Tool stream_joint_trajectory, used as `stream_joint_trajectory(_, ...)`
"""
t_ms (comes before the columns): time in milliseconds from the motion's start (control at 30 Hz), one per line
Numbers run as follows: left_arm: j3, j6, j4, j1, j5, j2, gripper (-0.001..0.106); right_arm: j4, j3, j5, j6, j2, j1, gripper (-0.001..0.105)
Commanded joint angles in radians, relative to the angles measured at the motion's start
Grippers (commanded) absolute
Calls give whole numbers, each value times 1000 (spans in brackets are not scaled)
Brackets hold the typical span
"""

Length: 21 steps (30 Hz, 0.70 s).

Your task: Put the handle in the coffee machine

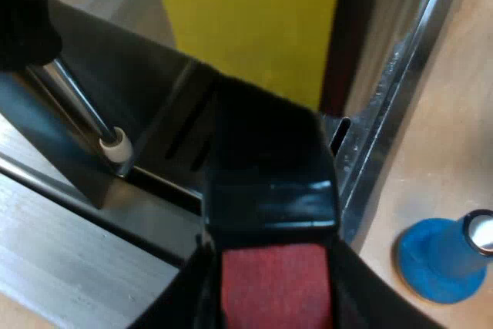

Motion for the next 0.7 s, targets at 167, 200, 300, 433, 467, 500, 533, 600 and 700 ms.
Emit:
stream_joint_trajectory(167,-52,-31,-37,0,157,-29,0,1,-2,-1,-10,-7,1,72)
stream_joint_trajectory(200,-52,-31,-24,0,165,-29,0,1,-2,-1,-10,-7,1,72)
stream_joint_trajectory(300,-52,-31,-20,0,168,-29,0,1,-2,-1,-10,-7,1,72)
stream_joint_trajectory(433,-52,-31,-20,0,168,-29,0,1,-2,-1,-10,-7,1,72)
stream_joint_trajectory(467,-52,-31,-20,0,168,-29,0,1,-2,-1,-10,-7,1,72)
stream_joint_trajectory(500,-52,-31,-20,0,168,-29,0,1,-2,-1,-10,-7,1,72)
stream_joint_trajectory(533,-52,-31,-20,0,168,-29,0,1,-2,-1,-10,-7,1,72)
stream_joint_trajectory(600,-52,-31,-20,0,168,-29,0,1,-2,-1,-10,-7,1,72)
stream_joint_trajectory(700,-52,-31,-20,0,168,-29,0,1,-2,-1,-10,-7,1,72)
